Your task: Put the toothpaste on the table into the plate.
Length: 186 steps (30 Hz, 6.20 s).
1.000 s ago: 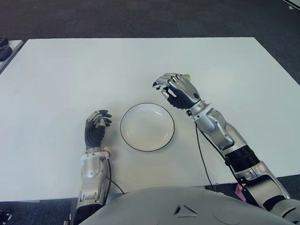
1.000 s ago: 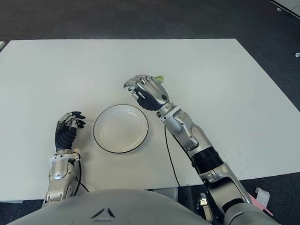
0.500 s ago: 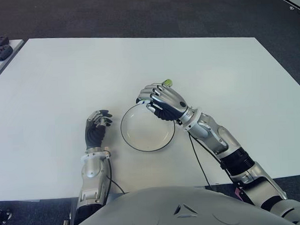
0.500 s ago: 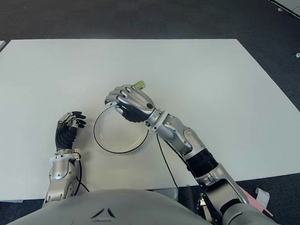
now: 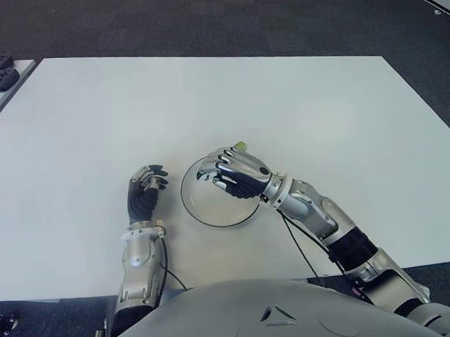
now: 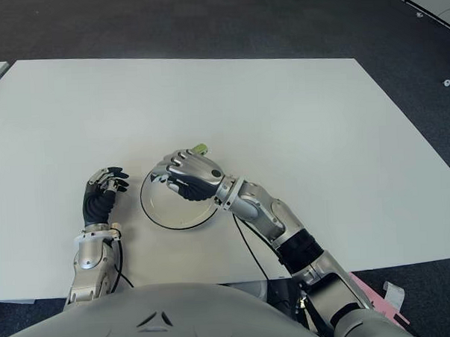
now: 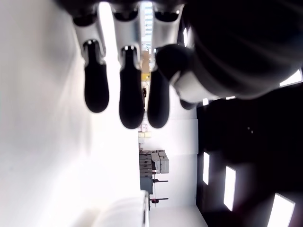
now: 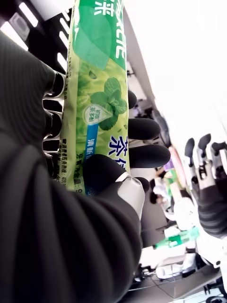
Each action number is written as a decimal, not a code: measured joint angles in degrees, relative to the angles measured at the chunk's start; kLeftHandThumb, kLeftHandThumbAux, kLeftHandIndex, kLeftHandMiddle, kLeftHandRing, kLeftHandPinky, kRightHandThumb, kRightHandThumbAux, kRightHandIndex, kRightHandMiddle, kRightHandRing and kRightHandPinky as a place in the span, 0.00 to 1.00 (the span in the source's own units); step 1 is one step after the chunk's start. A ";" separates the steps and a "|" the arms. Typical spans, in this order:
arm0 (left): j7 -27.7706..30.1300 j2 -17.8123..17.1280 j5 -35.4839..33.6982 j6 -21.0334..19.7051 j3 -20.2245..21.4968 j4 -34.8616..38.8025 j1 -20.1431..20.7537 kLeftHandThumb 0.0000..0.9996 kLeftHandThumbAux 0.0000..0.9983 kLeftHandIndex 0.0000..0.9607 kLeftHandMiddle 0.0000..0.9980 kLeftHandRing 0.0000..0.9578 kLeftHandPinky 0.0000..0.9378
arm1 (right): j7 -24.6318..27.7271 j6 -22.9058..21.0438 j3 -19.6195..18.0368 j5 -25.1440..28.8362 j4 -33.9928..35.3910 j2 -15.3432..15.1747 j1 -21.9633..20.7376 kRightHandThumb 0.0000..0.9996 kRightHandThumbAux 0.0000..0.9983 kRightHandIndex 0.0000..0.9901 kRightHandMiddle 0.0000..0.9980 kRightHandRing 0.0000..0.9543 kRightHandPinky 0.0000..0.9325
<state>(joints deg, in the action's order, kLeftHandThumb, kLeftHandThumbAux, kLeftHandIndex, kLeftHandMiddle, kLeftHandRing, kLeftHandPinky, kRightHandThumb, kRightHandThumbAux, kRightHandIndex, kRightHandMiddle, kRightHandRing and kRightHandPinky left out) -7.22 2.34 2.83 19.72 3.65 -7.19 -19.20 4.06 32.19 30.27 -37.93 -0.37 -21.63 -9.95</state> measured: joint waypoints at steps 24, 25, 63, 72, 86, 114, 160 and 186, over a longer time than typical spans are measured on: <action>0.00 -0.05 0.02 0.23 0.14 -0.19 -0.03 0.83 0.68 0.41 0.49 0.58 0.57 | 6.29 -2.77 0.39 -1.58 0.20 -0.93 3.56 0.85 0.68 0.41 0.57 0.88 0.92; 0.00 -0.06 0.02 0.21 0.14 -0.19 -0.04 0.83 0.68 0.41 0.49 0.58 0.57 | 6.38 -2.99 0.38 -1.75 0.37 -0.91 3.71 0.85 0.68 0.41 0.57 0.88 0.92; 0.00 -0.39 -0.02 0.05 0.17 -0.28 0.13 0.83 0.68 0.41 0.49 0.59 0.58 | -2.94 1.51 -2.72 -4.62 -0.01 -3.00 4.95 0.05 0.33 0.00 0.00 0.00 0.00; 0.00 -0.42 -0.12 0.12 0.18 -0.63 0.28 0.83 0.68 0.41 0.49 0.58 0.57 | -2.66 2.64 -3.53 -2.00 -0.67 -2.98 4.80 0.04 0.29 0.00 0.00 0.00 0.00; 0.00 -0.43 -0.09 1.19 0.21 -1.20 0.60 0.83 0.68 0.41 0.49 0.59 0.58 | -1.22 3.62 -6.38 4.91 -0.63 -2.80 5.18 0.07 0.36 0.00 0.00 0.00 0.01; -0.03 -0.45 0.07 1.25 0.44 -1.86 1.39 0.83 0.68 0.41 0.49 0.58 0.57 | -1.43 0.91 -16.91 39.43 -4.41 13.01 13.48 0.15 0.89 0.38 0.39 0.40 0.44; -0.03 -0.64 0.01 0.96 0.56 -2.33 2.11 0.83 0.68 0.42 0.48 0.58 0.57 | -4.09 -27.71 -31.98 46.55 3.90 24.19 21.68 0.70 0.73 0.43 0.49 0.49 0.50; -0.01 -0.70 -0.64 0.59 0.57 -2.21 2.06 0.83 0.68 0.41 0.49 0.58 0.57 | -3.16 -19.15 -34.64 42.64 -10.82 22.34 18.22 0.70 0.73 0.43 0.51 0.50 0.50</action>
<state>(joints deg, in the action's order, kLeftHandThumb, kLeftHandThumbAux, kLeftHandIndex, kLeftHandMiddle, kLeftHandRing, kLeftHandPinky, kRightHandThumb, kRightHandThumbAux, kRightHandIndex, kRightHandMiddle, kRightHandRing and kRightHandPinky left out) -7.23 1.63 2.20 20.31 4.22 -9.40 -17.14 0.90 13.04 -4.37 4.71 -11.19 0.71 8.27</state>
